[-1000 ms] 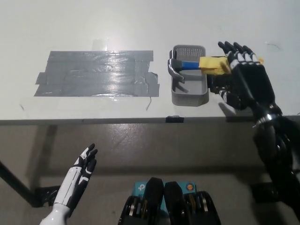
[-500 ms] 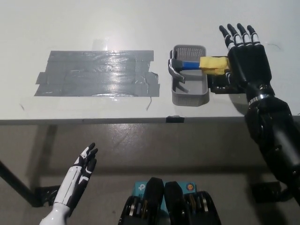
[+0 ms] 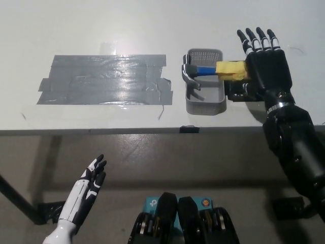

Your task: The robot picks the hammer with right hand and hits the black area on the desk and places it back.

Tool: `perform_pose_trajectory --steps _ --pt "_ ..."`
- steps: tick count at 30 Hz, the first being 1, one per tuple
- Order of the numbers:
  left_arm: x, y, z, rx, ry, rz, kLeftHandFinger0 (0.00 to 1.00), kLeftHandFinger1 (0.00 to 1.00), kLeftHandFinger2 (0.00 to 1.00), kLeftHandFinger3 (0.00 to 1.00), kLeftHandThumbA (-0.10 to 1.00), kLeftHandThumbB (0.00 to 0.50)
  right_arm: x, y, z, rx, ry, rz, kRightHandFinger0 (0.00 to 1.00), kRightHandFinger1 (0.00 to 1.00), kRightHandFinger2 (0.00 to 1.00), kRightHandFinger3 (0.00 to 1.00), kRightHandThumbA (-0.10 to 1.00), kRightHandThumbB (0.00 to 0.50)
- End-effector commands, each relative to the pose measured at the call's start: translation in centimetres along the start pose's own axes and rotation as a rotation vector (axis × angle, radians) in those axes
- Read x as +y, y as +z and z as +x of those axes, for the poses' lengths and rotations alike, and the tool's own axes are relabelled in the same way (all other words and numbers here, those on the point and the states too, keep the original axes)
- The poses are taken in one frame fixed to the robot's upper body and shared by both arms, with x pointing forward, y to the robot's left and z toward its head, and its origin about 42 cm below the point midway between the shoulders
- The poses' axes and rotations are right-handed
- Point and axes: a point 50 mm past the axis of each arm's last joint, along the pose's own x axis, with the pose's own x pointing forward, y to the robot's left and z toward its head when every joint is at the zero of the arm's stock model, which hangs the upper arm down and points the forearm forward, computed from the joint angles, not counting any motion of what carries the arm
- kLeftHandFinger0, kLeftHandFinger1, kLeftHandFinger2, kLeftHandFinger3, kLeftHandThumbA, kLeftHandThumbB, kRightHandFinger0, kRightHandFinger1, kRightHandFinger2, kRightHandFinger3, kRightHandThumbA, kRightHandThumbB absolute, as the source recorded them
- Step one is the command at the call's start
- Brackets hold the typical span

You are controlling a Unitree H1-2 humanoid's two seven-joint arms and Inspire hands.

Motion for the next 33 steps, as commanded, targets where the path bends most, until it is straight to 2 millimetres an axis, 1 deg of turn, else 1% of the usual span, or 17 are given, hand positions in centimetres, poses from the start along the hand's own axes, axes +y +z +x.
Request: perform_pose_trajectory --steps 1,3,8,10,12,17,19,27,30,33 --pt "0.4 1.3 0.5 -0.058 0.005 -0.001 1.00 1.00 1.00 1.00 0.99 0.000 -2.5 0.3 1.7 -0.032 -0.063 0.000 1.00 1.00 1.00 1.00 0.96 0.418" --pt "0.4 1.3 0.5 -0.059 0.005 0.002 1.00 1.00 1.00 1.00 0.99 0.000 -2.4 0.4 1.7 -0.030 -0.050 0.004 1.00 1.00 1.00 1.00 0.94 0.420" --pt "0.4 1.5 0.6 -0.068 0.005 0.011 1.00 1.00 1.00 1.00 1.00 0.000 -2.1 0.6 2.1 -0.034 -0.020 0.011 1.00 1.00 1.00 1.00 0.95 0.420" --pt "0.5 1.4 0.7 -0.075 0.007 0.003 1.00 1.00 1.00 1.00 0.99 0.000 -1.9 0.8 2.3 -0.038 -0.018 0.013 1.00 1.00 1.00 1.00 0.93 0.432" --pt "0.6 1.6 0.7 -0.068 0.006 0.010 1.00 1.00 1.00 1.00 0.99 0.000 -1.8 0.9 2.5 -0.038 -0.005 0.013 1.00 1.00 1.00 1.00 0.93 0.439" --pt "0.6 1.6 0.8 -0.073 0.004 0.016 1.00 1.00 1.00 1.00 1.00 0.000 -1.5 0.9 3.1 -0.028 0.012 0.007 1.00 1.00 1.00 1.00 0.94 0.439" --pt "0.6 1.7 0.8 -0.073 0.005 0.014 1.00 1.00 1.00 1.00 1.00 0.009 -1.2 0.8 3.4 -0.029 0.011 0.003 1.00 1.00 1.00 1.00 0.94 0.444" --pt "0.6 2.0 0.9 -0.074 0.006 0.017 1.00 1.00 1.00 1.00 1.00 0.006 -0.7 0.9 4.4 -0.016 0.030 0.000 1.00 1.00 1.00 1.00 0.92 0.441" --pt "0.6 2.2 1.0 -0.084 0.005 0.017 1.00 1.00 1.00 1.00 1.00 0.000 -0.5 0.9 4.7 -0.008 0.043 -0.005 1.00 1.00 1.00 1.00 0.94 0.439" --pt "0.7 2.3 0.9 -0.080 0.004 0.013 1.00 1.00 1.00 1.00 1.00 0.010 -0.2 1.1 4.7 -0.010 0.042 -0.002 1.00 1.00 1.00 1.00 0.93 0.438"
